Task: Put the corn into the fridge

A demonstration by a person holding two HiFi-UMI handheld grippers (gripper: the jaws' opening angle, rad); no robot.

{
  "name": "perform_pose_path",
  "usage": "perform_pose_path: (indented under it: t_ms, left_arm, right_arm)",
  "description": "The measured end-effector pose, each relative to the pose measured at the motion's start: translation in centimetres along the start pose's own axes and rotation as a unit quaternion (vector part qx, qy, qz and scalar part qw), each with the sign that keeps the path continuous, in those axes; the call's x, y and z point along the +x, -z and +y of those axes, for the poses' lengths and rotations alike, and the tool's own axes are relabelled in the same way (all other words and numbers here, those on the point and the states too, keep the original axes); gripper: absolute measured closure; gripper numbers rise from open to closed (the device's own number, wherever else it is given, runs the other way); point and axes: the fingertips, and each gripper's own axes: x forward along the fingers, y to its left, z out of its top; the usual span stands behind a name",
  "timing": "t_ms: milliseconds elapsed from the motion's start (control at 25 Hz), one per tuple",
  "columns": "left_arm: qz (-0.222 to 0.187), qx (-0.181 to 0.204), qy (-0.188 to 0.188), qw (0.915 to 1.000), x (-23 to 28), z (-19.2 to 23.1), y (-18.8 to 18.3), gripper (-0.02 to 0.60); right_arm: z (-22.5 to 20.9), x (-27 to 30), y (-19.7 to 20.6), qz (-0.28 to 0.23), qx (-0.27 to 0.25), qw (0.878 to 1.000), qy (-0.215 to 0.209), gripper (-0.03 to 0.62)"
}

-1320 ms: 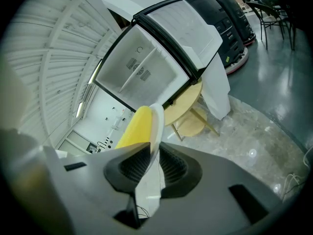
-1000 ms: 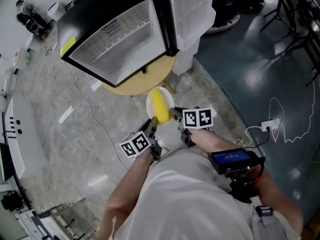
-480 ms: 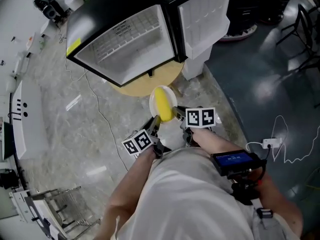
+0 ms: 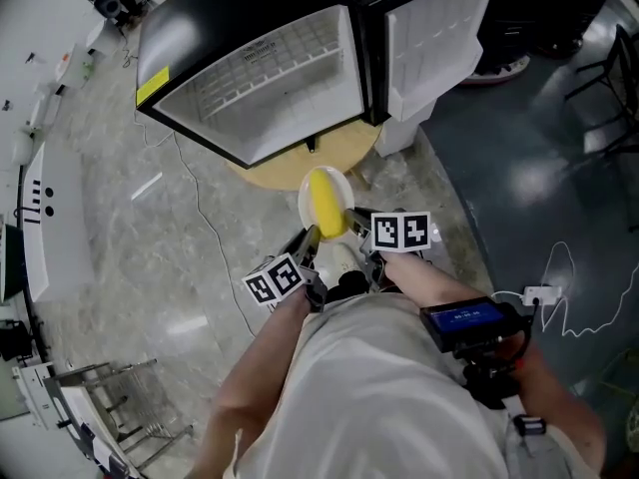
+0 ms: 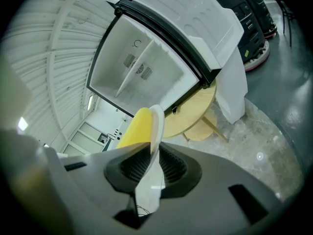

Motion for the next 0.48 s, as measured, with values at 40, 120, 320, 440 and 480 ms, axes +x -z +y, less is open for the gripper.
perform_pose_path:
  t_ms: [40,120,320,440,480]
  left_arm:
    - [0.000,0.000,0.000,1.0000,0.2,0.2,-0.3,0.515]
    - [0.000,-0.002,0.005,1.0000,0.7,0.4,-0.9,0.515]
    - [-0.003,-0.004,0.002,1.0000,1.6,2.0,-3.1,0.515]
    - [-0.002,-0.005,0.003,1.0000,2.1,2.8,-4.5,0.515]
    - [-0.001,-0.005,0.002,1.0000,2.3,3.1,-4.9,0.515]
  right_arm:
    - [0.0,0.4,-0.2,0.001,-0.001,1.000,0.001,0.534]
    - [-0.1,1.1,-0.7,0.004,0.000,1.000,0.004,0.534]
    - [0.3,3.5,-2.2,0.009,0.000,1.000,0.004,0.534]
    - [0.6,4.9,-3.2,0.009,-0.001,1.000,0.004,0.534]
    - [0.7,5.4,-3.5,0.009,-0.001,1.000,0.005,0.534]
